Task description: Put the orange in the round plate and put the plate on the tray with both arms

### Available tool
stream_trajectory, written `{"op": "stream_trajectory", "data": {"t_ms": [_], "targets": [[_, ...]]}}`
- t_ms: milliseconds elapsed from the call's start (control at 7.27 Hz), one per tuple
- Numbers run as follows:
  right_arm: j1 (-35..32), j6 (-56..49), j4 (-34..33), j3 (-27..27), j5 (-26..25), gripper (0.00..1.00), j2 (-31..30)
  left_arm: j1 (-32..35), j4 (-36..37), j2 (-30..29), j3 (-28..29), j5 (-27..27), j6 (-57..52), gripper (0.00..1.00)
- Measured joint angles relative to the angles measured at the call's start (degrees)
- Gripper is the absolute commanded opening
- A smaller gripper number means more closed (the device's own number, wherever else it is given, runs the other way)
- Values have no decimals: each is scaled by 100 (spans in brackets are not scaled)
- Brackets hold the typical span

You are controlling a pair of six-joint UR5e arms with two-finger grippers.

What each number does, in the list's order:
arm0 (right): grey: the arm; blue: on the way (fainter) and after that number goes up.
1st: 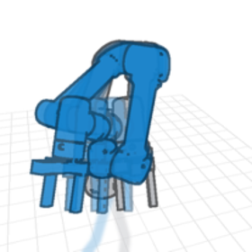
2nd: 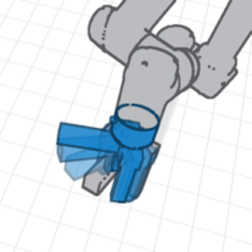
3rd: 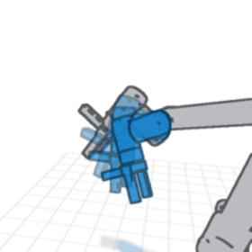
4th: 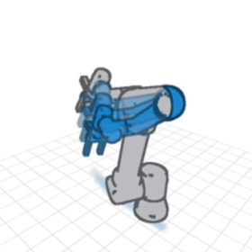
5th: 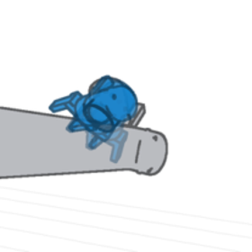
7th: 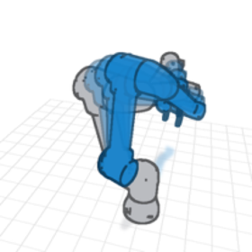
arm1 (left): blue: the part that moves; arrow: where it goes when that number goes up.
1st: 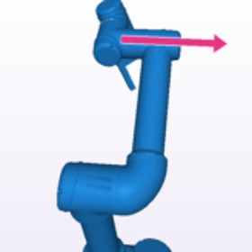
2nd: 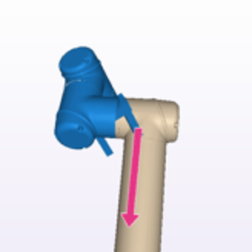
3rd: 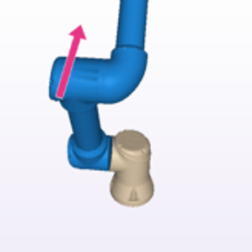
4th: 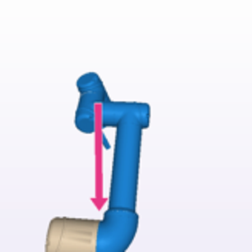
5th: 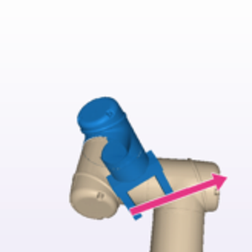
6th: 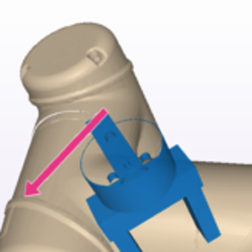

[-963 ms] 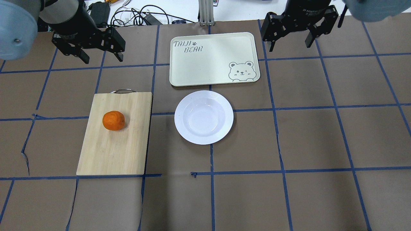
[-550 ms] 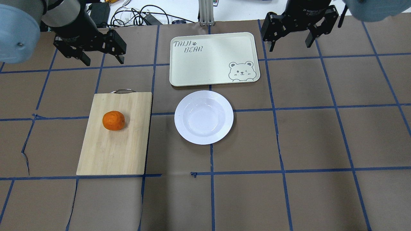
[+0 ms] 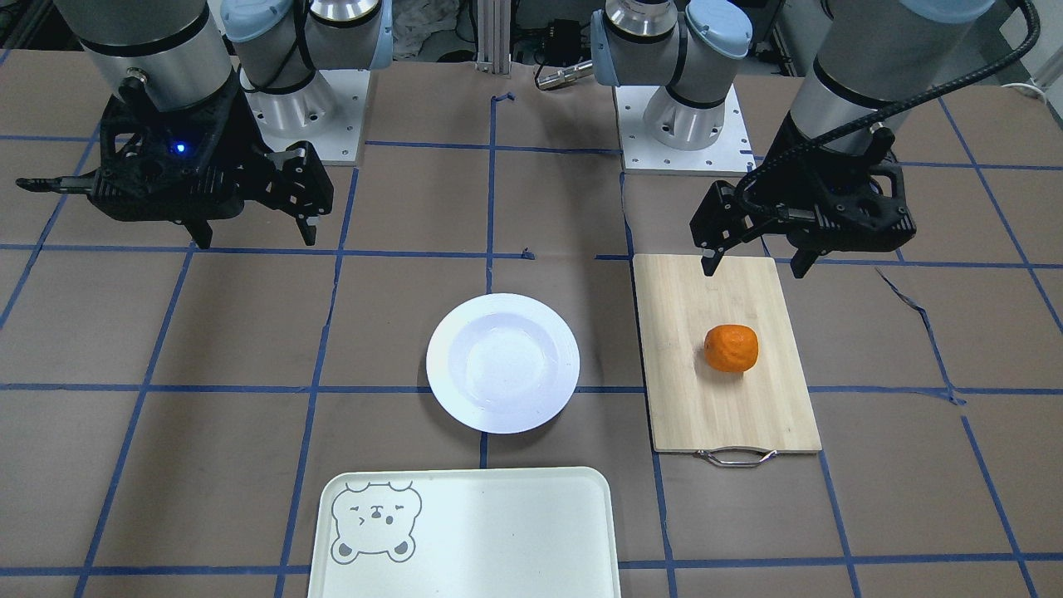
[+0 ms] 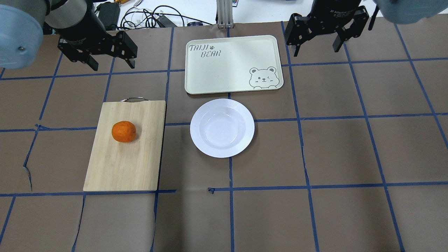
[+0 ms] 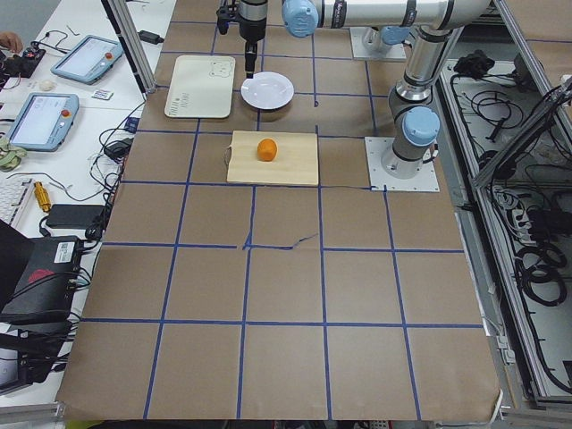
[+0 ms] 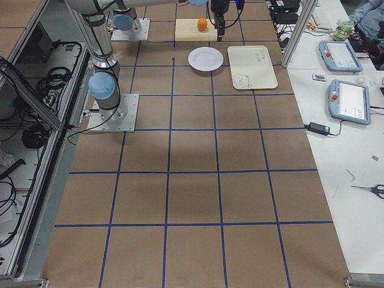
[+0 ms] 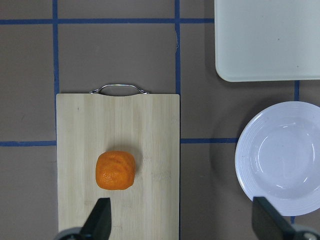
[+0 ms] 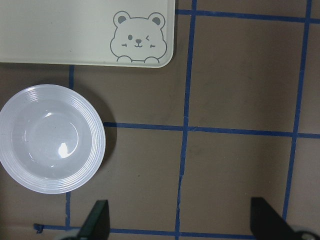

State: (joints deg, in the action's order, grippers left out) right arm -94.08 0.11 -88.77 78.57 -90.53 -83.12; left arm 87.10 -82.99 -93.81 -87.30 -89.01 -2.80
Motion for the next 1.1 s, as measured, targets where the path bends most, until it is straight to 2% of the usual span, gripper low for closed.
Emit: {"op": "stream_trajectory", "data": {"t_ms": [1101], "targets": [[2, -1, 0, 0, -8, 100, 5, -52, 64, -46, -47, -14, 61, 100]]}}
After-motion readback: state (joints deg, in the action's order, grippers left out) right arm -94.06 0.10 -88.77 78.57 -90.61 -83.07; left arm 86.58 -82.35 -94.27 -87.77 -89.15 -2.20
